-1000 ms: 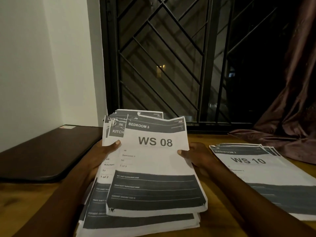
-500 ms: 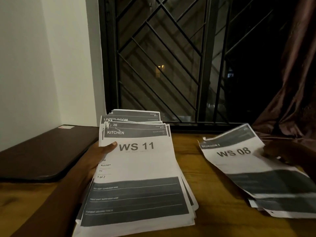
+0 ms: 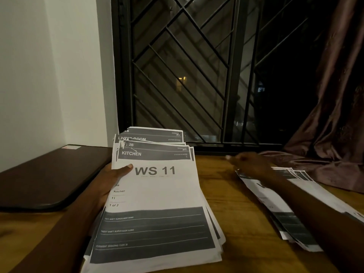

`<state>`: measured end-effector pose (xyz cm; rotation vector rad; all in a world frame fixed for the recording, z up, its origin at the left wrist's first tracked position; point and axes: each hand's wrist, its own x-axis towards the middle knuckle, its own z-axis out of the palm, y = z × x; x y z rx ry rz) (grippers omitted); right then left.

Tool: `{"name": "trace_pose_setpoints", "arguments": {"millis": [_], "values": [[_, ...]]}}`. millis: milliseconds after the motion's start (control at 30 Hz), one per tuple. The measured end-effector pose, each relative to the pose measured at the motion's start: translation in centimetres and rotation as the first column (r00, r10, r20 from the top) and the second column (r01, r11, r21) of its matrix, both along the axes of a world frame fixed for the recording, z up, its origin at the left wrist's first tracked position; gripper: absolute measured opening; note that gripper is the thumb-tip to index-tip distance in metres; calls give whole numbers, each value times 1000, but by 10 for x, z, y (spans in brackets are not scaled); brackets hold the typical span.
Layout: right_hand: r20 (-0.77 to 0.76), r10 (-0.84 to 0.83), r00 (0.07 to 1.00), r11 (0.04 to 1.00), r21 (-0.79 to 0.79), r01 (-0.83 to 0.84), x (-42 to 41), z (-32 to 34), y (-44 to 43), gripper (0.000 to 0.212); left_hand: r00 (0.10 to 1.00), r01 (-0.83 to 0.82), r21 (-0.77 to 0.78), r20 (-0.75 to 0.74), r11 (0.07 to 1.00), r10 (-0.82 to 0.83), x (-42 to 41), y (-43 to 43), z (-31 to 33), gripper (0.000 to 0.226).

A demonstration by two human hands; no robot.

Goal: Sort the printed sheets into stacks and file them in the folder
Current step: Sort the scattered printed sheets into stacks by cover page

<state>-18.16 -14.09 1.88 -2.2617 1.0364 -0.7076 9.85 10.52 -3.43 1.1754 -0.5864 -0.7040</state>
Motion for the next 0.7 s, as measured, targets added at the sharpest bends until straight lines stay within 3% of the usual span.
{"name": "trace_pose_setpoints", "arguments": {"millis": [167, 333, 400, 533, 633, 700], "values": [[35, 241, 970, 951, 192, -243, 68, -27, 58, 45, 1000, -3, -24, -25, 1000, 2, -9, 3, 5, 29], [312, 115, 943, 927, 308, -214, 83, -41, 63, 40, 998, 52, -13, -37, 999, -52, -12, 6, 8, 34], [355, 78, 931, 916, 343, -208, 80, -38, 57, 38, 993, 103, -28, -53, 994, -104, -14, 6, 11, 32], [263, 16, 965, 938, 330, -105, 67, -27, 40, 30, 995, 89, -33, -31, 995, -90, -5, 4, 7, 42], [141, -36, 989, 975, 222, 4, 41, -5, 18, 32, 998, 63, -20, -6, 998, -63, 0, 4, 3, 47], [98, -106, 990, 979, 185, 86, 12, 12, -7, 37, 1000, 24, -5, -2, 1000, -24, 1, 3, 3, 37]]}}
